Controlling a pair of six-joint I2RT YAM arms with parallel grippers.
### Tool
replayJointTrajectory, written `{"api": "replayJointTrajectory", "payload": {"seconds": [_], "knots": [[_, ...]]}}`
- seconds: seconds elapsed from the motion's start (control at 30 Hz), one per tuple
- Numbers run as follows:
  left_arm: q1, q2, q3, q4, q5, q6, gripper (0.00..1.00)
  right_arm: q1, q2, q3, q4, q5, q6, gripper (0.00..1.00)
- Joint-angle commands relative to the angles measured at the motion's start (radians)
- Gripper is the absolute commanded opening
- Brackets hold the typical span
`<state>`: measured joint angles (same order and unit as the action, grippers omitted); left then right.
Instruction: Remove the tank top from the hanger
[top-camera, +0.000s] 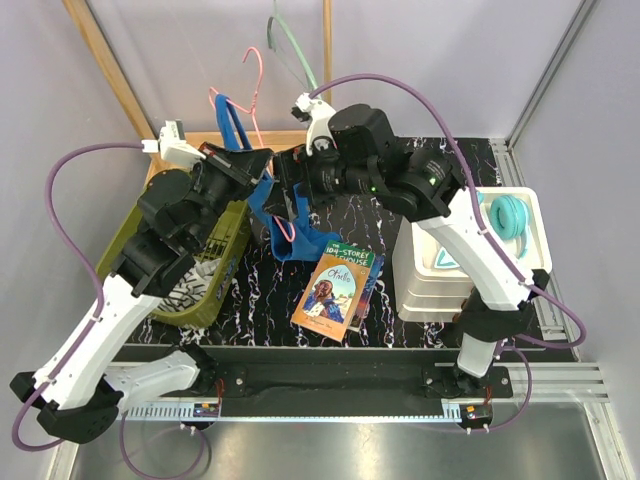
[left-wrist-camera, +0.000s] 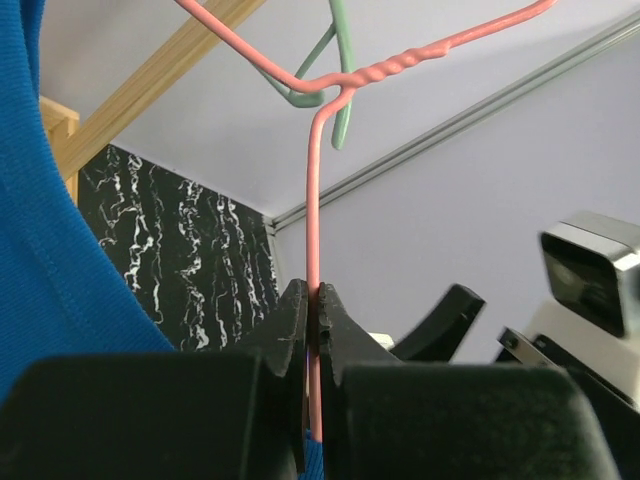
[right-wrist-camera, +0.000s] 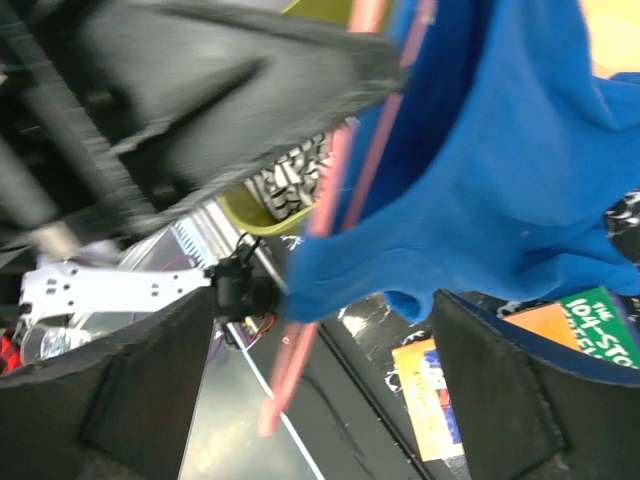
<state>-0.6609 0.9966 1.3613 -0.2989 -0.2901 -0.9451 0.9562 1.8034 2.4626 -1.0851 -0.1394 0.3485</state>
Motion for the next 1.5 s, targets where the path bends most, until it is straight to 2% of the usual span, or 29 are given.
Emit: {"api": "replayJointTrajectory", "payload": {"seconds": [0.0,0.23,0.37,0.4,0.47,0.5,0.53,0.57,0.67,0.7,0.73,0.83,1.0,1.1,1.13,1.17,1.23,1.3,1.33,1.47], "knots": [[-0.016,-0.021,0.010,0.073,-0.040,0.023,0.00,0.038,-0.012,-0.016,0.025,0.018,0.027,0.89],[-0.031,-0.041,0.010,0.044,-0.023,0.032,0.00,0.065,-0.047,-0.099,0.053,0.101,0.020,0.64],[-0.040,-0.067,-0.022,0.038,0.006,0.019,0.00,0.067,-0.052,-0.102,0.056,0.129,0.007,0.38],[-0.043,-0.070,-0.031,0.037,0.014,0.019,0.00,0.067,-0.052,-0.105,0.057,0.129,0.009,0.23],[-0.043,-0.081,-0.033,0.030,0.037,0.032,0.00,0.067,-0.056,-0.120,0.063,0.135,0.023,0.10],[-0.045,-0.082,-0.033,0.020,0.051,0.046,0.04,0.067,-0.061,-0.126,0.067,0.135,0.027,0.00],[-0.045,-0.087,-0.031,0.006,0.064,0.057,0.09,0.067,-0.067,-0.145,0.073,0.158,0.032,0.00],[-0.045,-0.093,-0.027,-0.008,0.086,0.072,0.29,0.065,-0.075,-0.154,0.077,0.164,0.032,0.00],[-0.043,-0.134,-0.010,-0.107,0.057,0.178,0.65,0.065,-0.142,-0.218,0.094,0.193,0.029,0.00],[-0.042,-0.162,0.013,-0.141,0.019,0.233,0.70,0.065,-0.163,-0.264,0.100,0.196,0.027,0.00],[-0.042,-0.174,0.030,-0.185,-0.092,0.249,0.73,0.067,-0.185,-0.293,0.119,0.189,0.021,0.00],[-0.042,-0.184,0.137,-0.412,-0.293,0.272,0.75,0.067,-0.324,-0.442,0.177,0.152,0.015,0.00],[-0.031,-0.051,0.372,-0.629,-0.365,0.279,0.74,0.065,-0.498,-0.680,0.266,0.095,0.037,0.00],[0.039,0.031,0.459,-0.721,-0.218,0.252,0.65,0.065,-0.588,-0.744,0.278,0.100,0.047,0.00],[0.068,0.042,0.460,-0.714,-0.078,0.243,0.64,0.067,-0.620,-0.755,0.277,0.101,0.046,0.00],[0.131,0.049,0.443,-0.700,-0.002,0.235,0.62,0.065,-0.634,-0.767,0.277,0.103,0.046,0.00],[0.171,0.056,0.386,-0.616,0.192,0.250,0.58,0.065,-0.670,-0.781,0.277,0.122,0.049,0.00],[0.190,0.031,0.340,-0.548,0.284,0.302,0.59,0.065,-0.690,-0.794,0.274,0.133,0.056,0.00],[0.190,0.019,0.299,-0.478,0.366,0.342,0.66,0.067,-0.706,-0.797,0.274,0.135,0.064,0.00],[0.193,0.000,0.271,-0.444,0.417,0.388,0.76,0.065,-0.731,-0.815,0.274,0.135,0.090,0.00]]}}
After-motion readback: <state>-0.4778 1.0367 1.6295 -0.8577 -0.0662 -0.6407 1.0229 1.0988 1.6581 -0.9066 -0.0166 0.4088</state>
